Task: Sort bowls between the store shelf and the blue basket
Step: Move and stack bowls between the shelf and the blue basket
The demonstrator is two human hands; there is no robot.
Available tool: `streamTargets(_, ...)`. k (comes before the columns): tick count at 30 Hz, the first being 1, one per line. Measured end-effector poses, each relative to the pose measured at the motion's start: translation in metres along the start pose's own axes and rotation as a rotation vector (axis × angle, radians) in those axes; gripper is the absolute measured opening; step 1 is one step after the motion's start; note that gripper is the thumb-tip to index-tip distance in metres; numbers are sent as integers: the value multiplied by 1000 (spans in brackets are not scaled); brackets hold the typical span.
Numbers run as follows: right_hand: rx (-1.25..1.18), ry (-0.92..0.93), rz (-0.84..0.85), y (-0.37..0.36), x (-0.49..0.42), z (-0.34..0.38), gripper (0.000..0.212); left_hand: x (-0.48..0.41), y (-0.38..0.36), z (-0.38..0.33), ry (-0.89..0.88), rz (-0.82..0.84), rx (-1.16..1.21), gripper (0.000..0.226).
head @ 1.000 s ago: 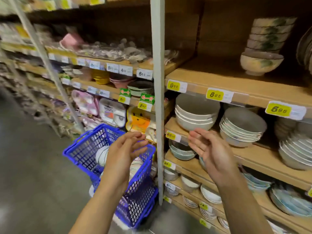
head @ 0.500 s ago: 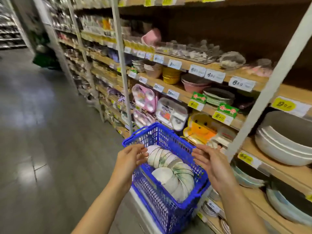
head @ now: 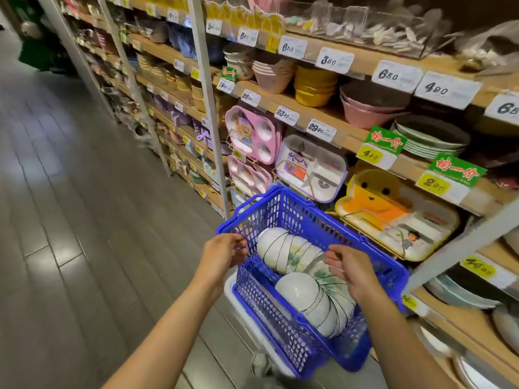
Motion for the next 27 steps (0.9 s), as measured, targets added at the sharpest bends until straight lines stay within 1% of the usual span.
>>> streamTargets(4,41,-87,-10,-28,-48,-25,12,-42,-34,2,18,56,-149,22)
streamTargets(7,78,-133,1,-41,-73,-42,9,-69,-63,6,12,88,-312,28)
streamTargets(9,134,-132,19,-45,-85,-51,16,-84,-85,10,17,132,-366,25)
streamTargets(12,266,-119,21,-45,-98,-62,15,-99,-119,20,47,204,-420,22)
streamTargets(16,358,-167,-48,-37,-104,-88,21,-108,-159,40,89,334,-505,20)
streamTargets(19,427,-156,-78,-33,-108,-99,24,-120,-176,57,114,389,-592,18)
streamTargets(22,532,-136,-75,-35,-110,-109,37,-135,-184,82,131,451,-738,18)
streamTargets(23,557,-153,-73,-36,-109,-114,38,-140,-185,91,131,480,-794,18)
streamTargets(24,576,-171,-76,-35,-107,-120,34,-145,-186,101,131,512,-845,19)
streamTargets(26,602,-195,-91,-35,-103,-128,18,-155,-189,120,118,571,-939,24)
streamTargets(27,613,-190,-103,-36,-102,-130,21,-159,-190,130,101,605,-993,25)
Point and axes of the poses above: each hand's wrist, its own x-axis away from the middle knuckle, its own y-axis out of the back of the hand, z = x × y, the point moved 9 cm from there along -x, towards the middle knuckle, and after that the axes turned 10 degrees about -z, right-handed, at the moved point
